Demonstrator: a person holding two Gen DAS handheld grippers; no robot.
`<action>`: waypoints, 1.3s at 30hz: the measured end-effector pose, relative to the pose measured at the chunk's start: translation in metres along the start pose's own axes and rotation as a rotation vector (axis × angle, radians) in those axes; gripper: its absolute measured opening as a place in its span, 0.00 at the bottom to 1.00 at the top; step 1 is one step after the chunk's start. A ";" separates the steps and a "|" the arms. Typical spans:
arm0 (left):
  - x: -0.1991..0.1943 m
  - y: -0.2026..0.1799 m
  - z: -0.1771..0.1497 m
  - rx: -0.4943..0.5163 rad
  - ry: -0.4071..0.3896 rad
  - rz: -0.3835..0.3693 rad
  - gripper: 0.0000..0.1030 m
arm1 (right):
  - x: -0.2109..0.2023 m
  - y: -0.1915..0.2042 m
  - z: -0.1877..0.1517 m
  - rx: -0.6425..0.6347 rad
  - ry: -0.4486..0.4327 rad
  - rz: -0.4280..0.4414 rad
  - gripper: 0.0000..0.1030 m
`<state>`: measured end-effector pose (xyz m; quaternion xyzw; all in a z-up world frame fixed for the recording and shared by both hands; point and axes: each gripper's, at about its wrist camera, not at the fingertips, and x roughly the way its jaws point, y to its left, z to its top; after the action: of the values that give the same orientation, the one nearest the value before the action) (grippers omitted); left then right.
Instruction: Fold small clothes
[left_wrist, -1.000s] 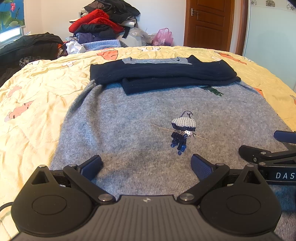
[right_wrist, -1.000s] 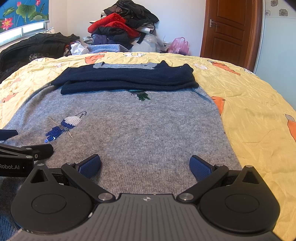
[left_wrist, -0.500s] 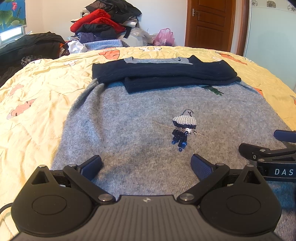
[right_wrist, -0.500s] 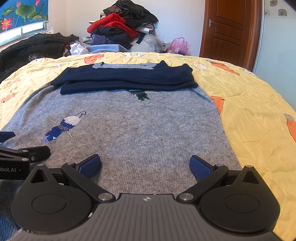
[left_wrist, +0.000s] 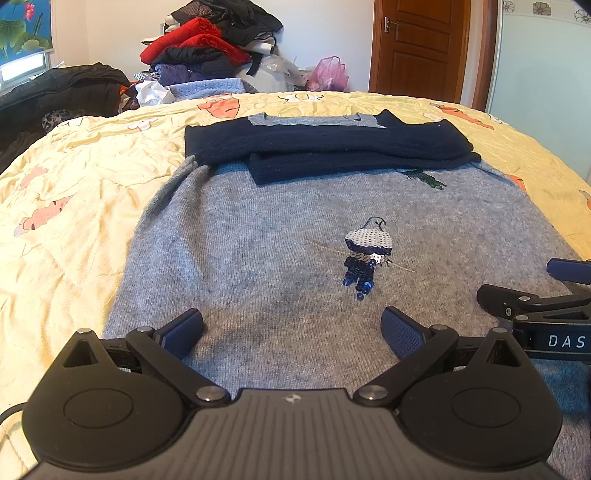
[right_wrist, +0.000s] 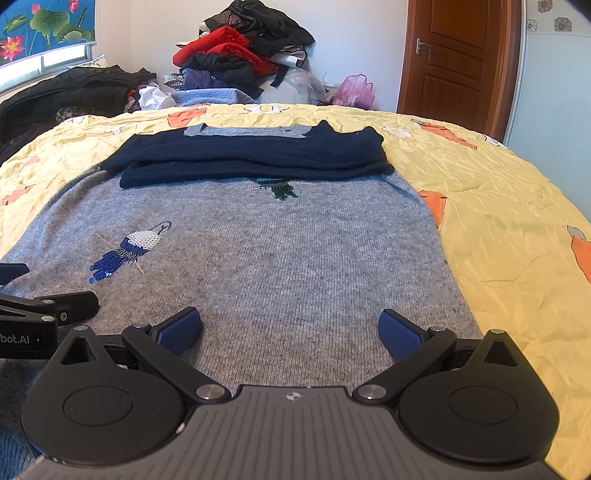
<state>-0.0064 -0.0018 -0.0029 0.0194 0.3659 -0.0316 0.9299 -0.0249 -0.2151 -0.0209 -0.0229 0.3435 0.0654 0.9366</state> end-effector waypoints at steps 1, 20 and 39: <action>0.000 0.000 0.000 0.000 0.000 0.000 1.00 | 0.000 0.000 0.000 0.000 0.000 0.000 1.00; -0.020 0.000 -0.017 -0.007 -0.003 0.022 1.00 | -0.024 0.001 -0.018 -0.002 0.010 -0.002 1.00; -0.045 0.003 -0.035 0.035 0.018 0.020 1.00 | -0.042 -0.003 -0.035 -0.024 -0.006 0.023 1.00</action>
<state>-0.0629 0.0055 0.0021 0.0398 0.3736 -0.0287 0.9263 -0.0787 -0.2258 -0.0201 -0.0302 0.3400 0.0804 0.9365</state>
